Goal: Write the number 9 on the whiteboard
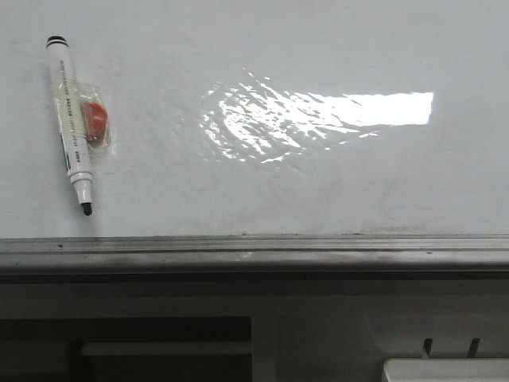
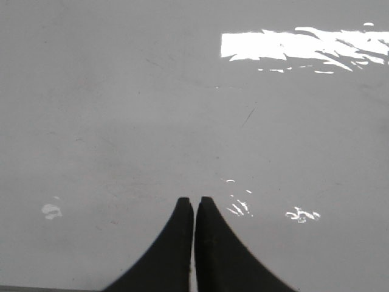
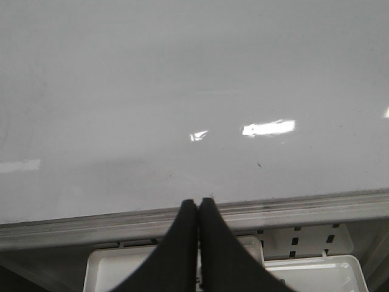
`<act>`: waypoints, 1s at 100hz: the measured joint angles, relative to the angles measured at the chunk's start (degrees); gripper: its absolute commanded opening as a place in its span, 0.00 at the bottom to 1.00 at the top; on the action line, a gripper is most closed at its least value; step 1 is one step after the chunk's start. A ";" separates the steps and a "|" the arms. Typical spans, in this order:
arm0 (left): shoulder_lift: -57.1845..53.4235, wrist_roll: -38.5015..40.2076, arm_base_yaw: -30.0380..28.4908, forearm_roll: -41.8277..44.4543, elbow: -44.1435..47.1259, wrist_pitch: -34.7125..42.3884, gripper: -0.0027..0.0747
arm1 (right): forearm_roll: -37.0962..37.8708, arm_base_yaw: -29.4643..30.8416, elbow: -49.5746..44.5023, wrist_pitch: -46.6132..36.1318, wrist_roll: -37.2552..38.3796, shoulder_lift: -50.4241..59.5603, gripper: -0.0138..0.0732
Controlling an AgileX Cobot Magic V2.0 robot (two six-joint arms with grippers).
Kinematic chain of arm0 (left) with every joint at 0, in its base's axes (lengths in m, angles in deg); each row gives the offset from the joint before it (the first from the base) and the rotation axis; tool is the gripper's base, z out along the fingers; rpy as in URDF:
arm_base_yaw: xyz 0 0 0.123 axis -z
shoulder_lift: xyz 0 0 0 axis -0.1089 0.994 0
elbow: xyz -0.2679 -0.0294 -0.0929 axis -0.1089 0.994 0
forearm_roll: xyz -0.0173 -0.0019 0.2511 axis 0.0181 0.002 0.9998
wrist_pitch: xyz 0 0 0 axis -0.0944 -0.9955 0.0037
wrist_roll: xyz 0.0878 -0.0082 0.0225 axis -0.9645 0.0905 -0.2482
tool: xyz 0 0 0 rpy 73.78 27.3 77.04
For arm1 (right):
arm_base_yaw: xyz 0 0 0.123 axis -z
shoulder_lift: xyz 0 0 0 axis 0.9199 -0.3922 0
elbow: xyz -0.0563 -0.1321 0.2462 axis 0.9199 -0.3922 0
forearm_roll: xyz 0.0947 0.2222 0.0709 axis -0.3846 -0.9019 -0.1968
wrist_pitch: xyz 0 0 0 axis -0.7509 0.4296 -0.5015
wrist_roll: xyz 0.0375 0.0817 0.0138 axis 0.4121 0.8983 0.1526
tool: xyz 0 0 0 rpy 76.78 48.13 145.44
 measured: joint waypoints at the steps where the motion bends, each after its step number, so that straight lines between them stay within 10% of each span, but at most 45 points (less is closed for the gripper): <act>1: 0.09 0.00 0.00 0.00 0.00 0.21 0.07 | 0.00 0.00 0.00 0.00 -0.07 0.00 0.08; 27: 3.22 0.00 0.00 -0.12 0.56 9.70 0.57 | 0.00 0.00 0.00 0.49 -0.07 0.00 0.08; 58: 10.32 0.00 5.31 -2.00 1.75 27.17 0.56 | 0.00 0.00 0.00 0.49 0.14 0.00 0.08; 100: 32.54 13.38 32.57 -2.94 1.75 32.53 0.50 | -0.03 0.00 0.00 0.51 0.14 0.00 0.08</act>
